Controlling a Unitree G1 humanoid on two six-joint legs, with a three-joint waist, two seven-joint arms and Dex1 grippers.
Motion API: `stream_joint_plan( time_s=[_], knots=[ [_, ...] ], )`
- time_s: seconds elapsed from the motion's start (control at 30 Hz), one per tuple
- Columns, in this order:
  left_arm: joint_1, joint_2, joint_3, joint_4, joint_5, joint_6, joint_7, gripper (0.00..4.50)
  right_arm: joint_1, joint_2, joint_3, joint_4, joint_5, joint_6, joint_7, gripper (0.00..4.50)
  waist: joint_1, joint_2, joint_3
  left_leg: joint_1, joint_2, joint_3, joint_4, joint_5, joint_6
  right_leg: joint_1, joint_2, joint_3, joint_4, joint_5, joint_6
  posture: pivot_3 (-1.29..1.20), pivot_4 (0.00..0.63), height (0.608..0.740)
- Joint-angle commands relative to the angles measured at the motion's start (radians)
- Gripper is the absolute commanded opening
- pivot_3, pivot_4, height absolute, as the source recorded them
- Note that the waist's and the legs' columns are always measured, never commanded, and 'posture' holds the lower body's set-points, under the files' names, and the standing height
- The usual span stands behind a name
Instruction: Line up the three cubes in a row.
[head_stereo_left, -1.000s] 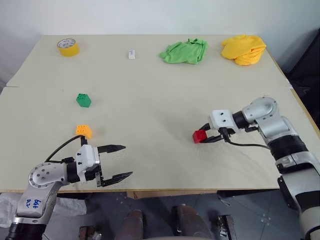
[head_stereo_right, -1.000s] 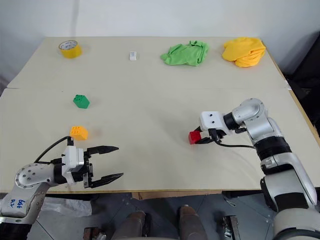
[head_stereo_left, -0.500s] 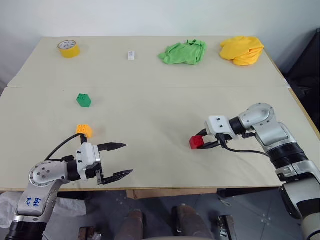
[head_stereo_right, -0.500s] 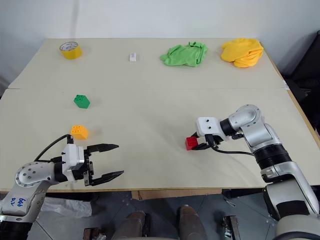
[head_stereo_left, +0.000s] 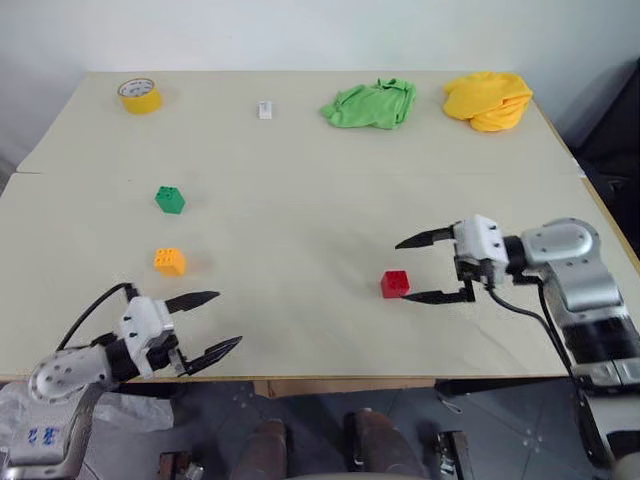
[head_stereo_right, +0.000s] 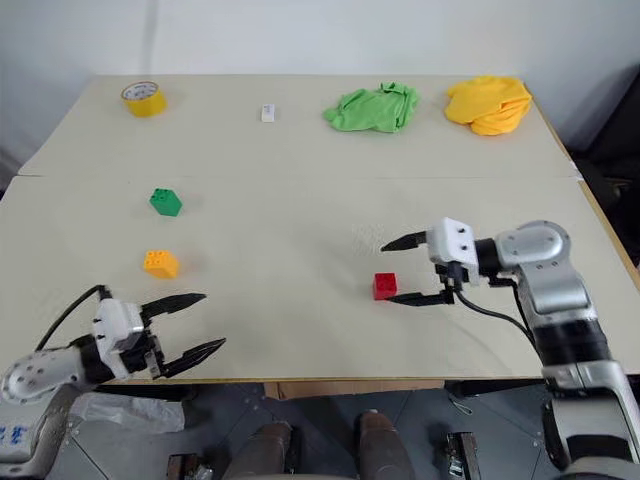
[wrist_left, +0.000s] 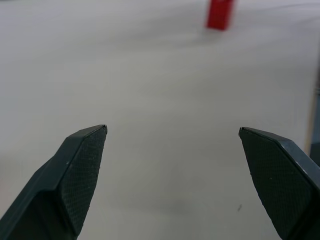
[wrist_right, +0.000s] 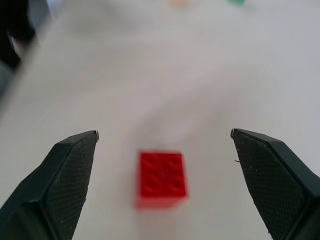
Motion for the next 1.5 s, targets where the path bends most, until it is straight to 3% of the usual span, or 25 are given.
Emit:
stream_joint_plan(
  time_s=[0.03,0.2,0.33,0.47,0.6,0.77,0.87,1.17,1.3,1.5],
  knots=[
    [0.053,-0.093,0.190,-0.007,-0.063,-0.007,0.168,4.50,0.060,0.018,-0.124,-0.085,0.128,0.009,-0.028,4.47,0.000,0.000,0.000,0.000,0.000,0.000,0.000,0.000,0.000,0.000,0.000,0.000,0.000,0.000,0.000,0.00,0.150,0.740],
    [0.154,-0.191,0.330,0.013,-0.108,0.005,0.265,4.50,0.155,0.073,-0.197,-0.149,0.178,-0.014,-0.095,4.47,0.001,0.000,0.000,0.003,0.000,0.000,0.001,-0.003,0.005,0.004,0.000,0.000,0.000,0.000,0.000,0.00,0.150,0.740],
    [0.132,-0.217,0.349,-0.020,-0.157,0.073,0.349,4.50,0.198,0.079,-0.211,-0.125,0.133,-0.084,-0.124,4.47,0.007,0.000,0.000,0.005,0.000,-0.001,0.001,-0.003,0.006,0.007,0.000,-0.001,-0.002,0.001,0.002,0.00,0.150,0.740],
    [-0.051,-0.157,0.300,-0.070,-0.150,0.217,0.519,4.50,0.217,0.050,-0.202,-0.138,0.147,-0.050,-0.109,4.47,0.036,0.000,0.000,0.006,-0.001,-0.004,0.002,-0.001,0.006,0.010,-0.001,-0.004,-0.003,0.003,0.002,0.00,0.150,0.740],
    [-0.330,-0.039,0.234,-0.059,-0.136,0.517,0.745,4.50,0.237,0.070,-0.209,-0.186,0.176,-0.021,-0.150,4.47,0.045,0.000,0.000,0.005,-0.001,-0.006,0.002,0.000,0.006,0.011,0.000,-0.004,-0.005,0.006,0.002,0.00,0.150,0.740],
    [-0.659,0.047,0.083,0.149,-0.047,0.703,0.830,4.50,0.255,0.145,-0.200,-0.277,0.217,0.036,-0.265,4.47,0.038,0.000,0.000,0.004,-0.002,-0.005,0.002,0.003,0.000,0.009,0.000,-0.004,-0.005,0.006,0.003,0.00,0.150,0.740],
    [-0.780,0.068,-0.026,0.313,0.036,0.678,0.779,4.50,0.251,0.183,-0.196,-0.302,0.216,0.045,-0.319,4.47,0.025,0.000,0.000,0.003,-0.002,-0.003,0.001,0.003,0.000,0.007,0.000,-0.003,-0.004,0.006,0.003,0.00,0.150,0.740],
    [-1.135,0.094,-0.202,0.901,0.236,0.414,0.596,4.50,0.245,0.200,-0.153,-0.369,0.198,0.061,-0.382,4.47,0.024,0.000,0.000,-0.003,-0.003,0.002,0.003,0.004,-0.001,-0.004,-0.002,-0.006,0.000,0.006,0.003,0.00,0.150,0.740],
    [-1.230,0.080,-0.231,1.081,0.271,0.340,0.504,4.50,0.247,0.200,-0.149,-0.381,0.201,0.067,-0.398,4.47,0.023,0.000,0.000,-0.003,-0.004,0.002,0.003,0.004,-0.001,-0.004,-0.003,-0.006,0.000,0.006,0.003,0.00,0.150,0.740],
    [-1.304,0.082,-0.248,1.219,0.333,0.320,0.519,4.50,0.256,0.204,-0.150,-0.391,0.203,0.059,-0.407,4.47,0.022,0.000,0.000,-0.003,-0.004,0.003,0.003,0.004,-0.001,-0.006,-0.003,-0.006,0.002,0.006,0.003,0.00,0.150,0.740]
  ],
)
